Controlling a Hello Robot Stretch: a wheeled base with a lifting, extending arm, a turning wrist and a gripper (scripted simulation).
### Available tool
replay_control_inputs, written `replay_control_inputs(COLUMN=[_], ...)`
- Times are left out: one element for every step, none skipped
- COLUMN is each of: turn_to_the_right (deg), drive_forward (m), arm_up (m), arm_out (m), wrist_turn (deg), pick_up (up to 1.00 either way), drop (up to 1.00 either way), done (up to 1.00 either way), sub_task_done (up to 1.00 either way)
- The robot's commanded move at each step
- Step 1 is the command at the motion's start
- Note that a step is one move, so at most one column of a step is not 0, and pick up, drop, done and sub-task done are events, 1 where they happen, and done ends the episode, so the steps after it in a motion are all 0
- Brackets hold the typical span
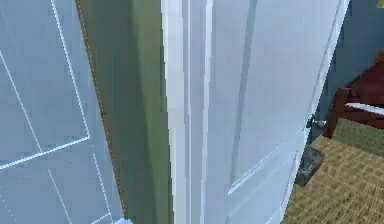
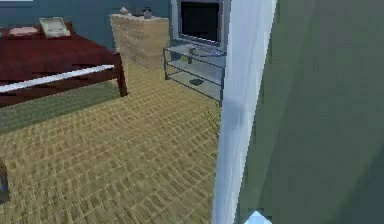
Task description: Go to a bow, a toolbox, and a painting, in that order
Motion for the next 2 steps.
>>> replay_control_inputs(turn_to_the_right=[-45.0, -36.0], drive_forward=[0.0, 0.0], arm_up=[0.0, 0.0], arm_out=[0.0, 0.0], wrist_turn=[0.0, 0.0], pick_up=[0.0, 0.0], drop=[0.0, 0.0], done=[0.0, 0.0], sub_task_done=[0.0, 0.0])
